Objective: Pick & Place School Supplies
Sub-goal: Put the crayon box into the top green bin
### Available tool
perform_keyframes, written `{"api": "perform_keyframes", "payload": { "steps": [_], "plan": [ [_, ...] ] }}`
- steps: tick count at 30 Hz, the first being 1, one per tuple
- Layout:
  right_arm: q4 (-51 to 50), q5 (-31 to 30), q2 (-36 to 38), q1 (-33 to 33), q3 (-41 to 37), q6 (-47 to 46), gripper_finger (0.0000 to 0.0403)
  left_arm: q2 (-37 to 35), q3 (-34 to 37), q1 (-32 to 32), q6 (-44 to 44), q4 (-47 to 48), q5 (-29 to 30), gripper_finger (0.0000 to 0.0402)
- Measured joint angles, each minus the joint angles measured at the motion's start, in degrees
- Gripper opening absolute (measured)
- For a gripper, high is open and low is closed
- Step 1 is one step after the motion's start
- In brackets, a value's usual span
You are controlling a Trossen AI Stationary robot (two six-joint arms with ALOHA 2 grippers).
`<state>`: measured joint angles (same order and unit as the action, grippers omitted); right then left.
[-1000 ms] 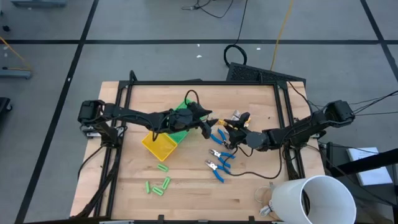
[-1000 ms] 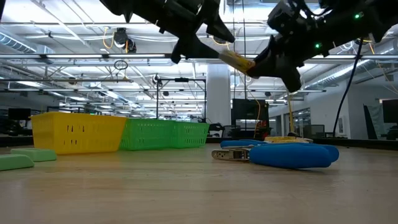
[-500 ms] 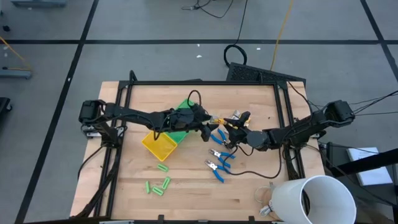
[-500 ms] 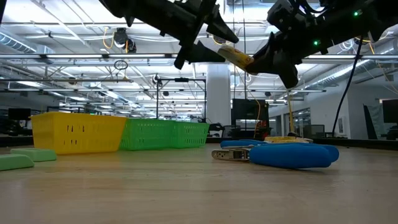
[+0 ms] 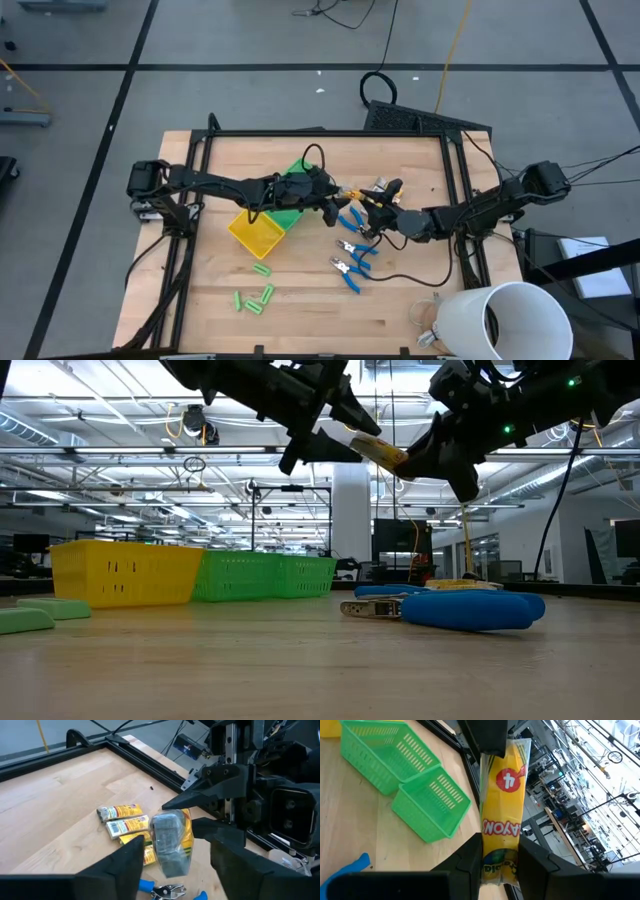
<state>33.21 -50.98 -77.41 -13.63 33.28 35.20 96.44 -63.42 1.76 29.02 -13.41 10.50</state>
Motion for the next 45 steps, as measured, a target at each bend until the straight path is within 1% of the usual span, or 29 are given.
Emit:
{"api": "perform_keyframes", "payload": {
  "steps": [7, 10, 13, 16, 20, 25, 28, 30, 32, 34, 37, 39, 41, 44, 45],
  "plan": [
    [0.0, 0.2, 0.0, -0.1, 0.0, 0.0, 0.0089, 0.0, 0.0, 0.2, -0.2, 0.0, 0.0, 0.0130],
    [0.0, 0.2, 0.0, -0.5, 0.0, 0.1, 0.0089, 0.0, 0.0, 0.2, -0.5, 0.0, 0.0, 0.0103],
    [0.0, 0.2, 0.0, -0.7, 0.0, 0.3, 0.0089, 0.0, 0.0, 0.2, -0.8, -0.1, 0.0, 0.0087],
    [0.0, 1.1, 0.0, -0.7, -0.1, -1.3, 0.0089, 0.0, 0.0, 0.2, -1.8, 0.0, 0.0, 0.0078],
    [0.6, 1.3, 0.1, -0.7, -0.1, -9.0, 0.0099, -0.1, 0.0, 0.2, -5.4, -0.3, 1.1, 0.0074],
    [0.1, 1.8, 2.4, -0.7, -0.1, -14.8, 0.0136, -0.7, 0.0, 0.6, -9.8, -0.2, 2.5, 0.0071],
    [-3.3, 2.4, 5.5, -0.7, 0.0, -20.4, 0.0163, -1.8, 0.1, 1.3, -11.4, 2.3, 5.0, 0.0071],
    [-8.0, 2.4, 8.2, -0.8, -0.1, -23.8, 0.0180, -2.6, 0.0, 1.5, -12.1, 3.3, 7.4, 0.0071],
    [-11.5, 2.0, 10.9, -0.7, -0.1, -27.0, 0.0195, -4.2, 0.1, 2.0, -12.4, 8.6, 8.8, 0.0071],
    [-16.7, 1.9, 14.0, -0.7, 0.0, -29.6, 0.0209, -5.4, 0.0, 2.6, -12.2, 11.8, 8.8, 0.0071],
    [-22.0, 2.0, 17.0, -0.7, 0.0, -32.7, 0.0222, -7.7, 0.1, 4.0, -10.8, 19.8, 8.9, 0.0071],
    [-24.4, 2.0, 18.6, -0.7, -0.1, -34.2, 0.0227, -8.9, 0.0, 5.1, -10.3, 24.3, 8.3, 0.0069],
    [-25.6, 1.9, 19.4, -0.7, -0.1, -35.0, 0.0228, -9.6, 0.1, 6.6, -9.2, 28.7, 6.2, 0.0058],
    [-25.7, 1.9, 19.8, -0.7, -0.6, -34.9, 0.0226, -9.6, 0.9, 8.9, -8.8, 29.8, 1.5, 0.0036],
    [-25.5, 1.8, 19.8, -0.7, -0.7, -34.8, 0.0225, -9.6, 1.4, 9.5, -8.8, 30.1, -0.3, 0.0036]
  ]
}}
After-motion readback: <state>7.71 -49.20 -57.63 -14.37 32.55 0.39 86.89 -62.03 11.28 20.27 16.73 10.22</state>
